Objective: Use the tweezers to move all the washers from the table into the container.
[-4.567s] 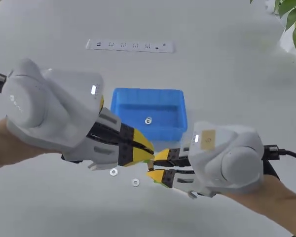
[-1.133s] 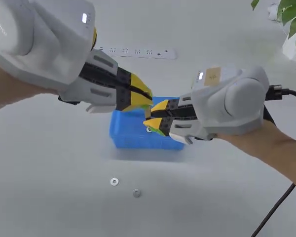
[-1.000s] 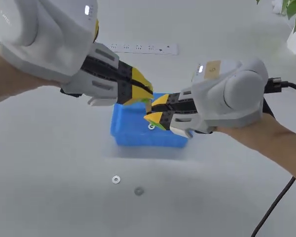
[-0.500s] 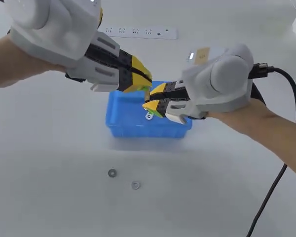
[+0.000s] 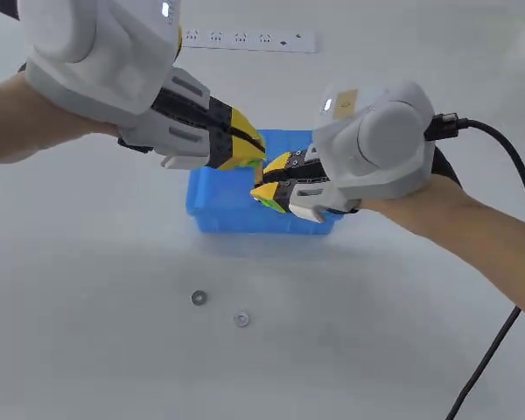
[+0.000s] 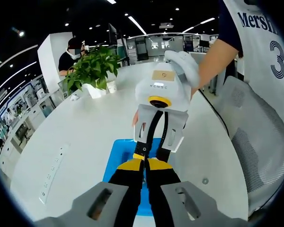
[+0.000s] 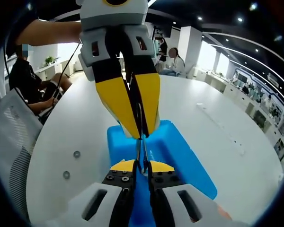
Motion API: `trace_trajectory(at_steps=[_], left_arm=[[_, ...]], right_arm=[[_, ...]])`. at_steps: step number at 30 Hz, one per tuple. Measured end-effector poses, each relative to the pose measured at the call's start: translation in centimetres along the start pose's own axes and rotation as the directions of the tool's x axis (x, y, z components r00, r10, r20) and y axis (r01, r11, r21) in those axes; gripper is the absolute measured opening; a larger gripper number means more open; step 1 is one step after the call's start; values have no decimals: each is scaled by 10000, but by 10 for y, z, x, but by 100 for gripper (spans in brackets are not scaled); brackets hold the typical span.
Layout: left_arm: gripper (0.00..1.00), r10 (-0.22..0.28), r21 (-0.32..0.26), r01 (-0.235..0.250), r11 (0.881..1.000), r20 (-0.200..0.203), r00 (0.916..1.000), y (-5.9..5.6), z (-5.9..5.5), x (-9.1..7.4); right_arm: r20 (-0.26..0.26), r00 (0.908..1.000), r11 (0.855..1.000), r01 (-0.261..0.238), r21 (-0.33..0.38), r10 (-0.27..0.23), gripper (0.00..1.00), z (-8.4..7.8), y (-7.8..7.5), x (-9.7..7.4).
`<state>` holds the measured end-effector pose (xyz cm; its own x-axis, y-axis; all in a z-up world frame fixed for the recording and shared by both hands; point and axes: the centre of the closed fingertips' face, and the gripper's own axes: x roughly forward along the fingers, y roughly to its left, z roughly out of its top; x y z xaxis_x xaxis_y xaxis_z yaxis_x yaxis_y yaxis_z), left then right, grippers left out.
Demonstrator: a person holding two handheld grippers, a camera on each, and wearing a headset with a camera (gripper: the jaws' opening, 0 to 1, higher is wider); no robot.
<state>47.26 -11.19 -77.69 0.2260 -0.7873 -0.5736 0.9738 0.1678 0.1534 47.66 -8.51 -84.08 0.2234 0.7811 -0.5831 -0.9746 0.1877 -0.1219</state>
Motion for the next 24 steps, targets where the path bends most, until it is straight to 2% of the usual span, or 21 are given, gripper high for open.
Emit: trace_trajectory(at_steps=[3, 10, 24], left_arm=[[6, 65, -58, -65, 10000, -12, 10000, 6, -3, 0], [6, 143, -127, -143, 9998, -60, 9999, 9, -8, 3], [6, 270, -12, -270, 9996, -127, 9996, 8, -5, 4]], right_arm=[[-29, 10000, 9999, 18, 131, -17, 10, -2, -3, 3], [-142, 9998, 9994, 129, 308, -125, 10, -5, -8, 6], [-229, 9993, 9991, 292, 307, -285, 11, -4, -8, 4]])
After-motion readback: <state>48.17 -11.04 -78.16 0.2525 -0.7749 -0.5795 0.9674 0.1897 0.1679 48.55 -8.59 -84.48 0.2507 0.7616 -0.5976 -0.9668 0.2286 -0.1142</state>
